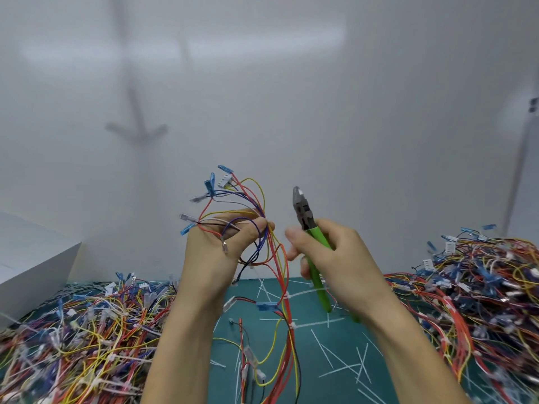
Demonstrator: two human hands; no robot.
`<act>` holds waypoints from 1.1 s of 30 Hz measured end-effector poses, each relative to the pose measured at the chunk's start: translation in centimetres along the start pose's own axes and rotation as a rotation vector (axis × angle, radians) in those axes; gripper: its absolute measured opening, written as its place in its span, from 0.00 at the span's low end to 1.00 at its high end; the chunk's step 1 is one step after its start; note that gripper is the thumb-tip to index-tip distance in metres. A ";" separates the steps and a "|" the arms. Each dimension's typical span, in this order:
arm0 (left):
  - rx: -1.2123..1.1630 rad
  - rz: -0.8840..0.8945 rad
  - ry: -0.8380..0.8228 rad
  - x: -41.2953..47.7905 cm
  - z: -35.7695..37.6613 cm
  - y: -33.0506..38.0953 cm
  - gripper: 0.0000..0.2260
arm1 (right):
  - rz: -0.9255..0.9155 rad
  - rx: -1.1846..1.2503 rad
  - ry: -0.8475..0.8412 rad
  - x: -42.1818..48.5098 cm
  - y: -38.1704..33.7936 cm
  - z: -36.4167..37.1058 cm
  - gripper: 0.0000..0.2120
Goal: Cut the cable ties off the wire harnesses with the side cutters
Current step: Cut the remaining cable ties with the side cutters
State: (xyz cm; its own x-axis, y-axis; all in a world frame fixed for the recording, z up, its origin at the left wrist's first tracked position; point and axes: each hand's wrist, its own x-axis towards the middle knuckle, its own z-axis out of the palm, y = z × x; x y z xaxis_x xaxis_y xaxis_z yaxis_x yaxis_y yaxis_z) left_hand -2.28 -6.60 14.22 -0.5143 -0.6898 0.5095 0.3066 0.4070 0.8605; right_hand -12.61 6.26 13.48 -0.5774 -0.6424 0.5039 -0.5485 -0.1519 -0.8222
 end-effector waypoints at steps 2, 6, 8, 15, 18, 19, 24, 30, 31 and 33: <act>-0.034 0.065 0.021 -1.3 -0.1 1.2 0.04 | 0.001 0.010 0.005 0.0 0.1 -0.1 0.11; -0.119 0.039 0.057 -0.3 0.5 0.7 0.04 | 0.015 0.118 -0.050 -0.1 -0.2 -0.1 0.06; -0.134 0.069 0.063 -0.6 0.8 0.7 0.04 | 0.011 0.123 -0.067 -0.1 -0.4 0.1 0.07; -0.067 0.049 -0.032 -0.6 0.3 0.7 0.03 | 0.020 0.228 0.103 -0.1 -0.6 0.3 0.07; 0.045 -0.047 -0.041 -0.3 -0.9 0.3 0.05 | 0.056 0.298 0.192 0.1 -0.3 0.0 0.06; 0.049 -0.066 -0.057 -0.3 -1.1 0.4 0.05 | 0.062 0.308 0.215 0.2 -0.2 0.0 0.06; 0.077 -0.205 -0.006 -0.5 -0.5 0.6 0.06 | 0.099 0.416 0.301 0.4 0.1 -0.2 0.05; 0.141 -0.183 -0.222 -0.8 0.3 0.5 0.18 | 0.146 0.508 0.350 0.5 0.4 -0.3 0.05; 0.101 -0.167 -0.235 -0.8 0.5 0.5 0.16 | 0.149 0.524 0.349 0.5 0.4 -0.3 0.05; 0.002 -0.146 -0.215 -0.8 0.9 0.5 0.12 | 0.145 0.567 0.329 0.6 0.6 -0.2 0.06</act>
State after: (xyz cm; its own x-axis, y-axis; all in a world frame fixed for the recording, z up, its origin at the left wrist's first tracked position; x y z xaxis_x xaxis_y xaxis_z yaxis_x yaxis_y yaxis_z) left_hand -2.45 -5.28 14.19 -0.7116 -0.5984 0.3681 0.2151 0.3131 0.9250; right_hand -13.34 5.95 13.35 -0.8249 -0.4370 0.3586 -0.1009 -0.5104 -0.8540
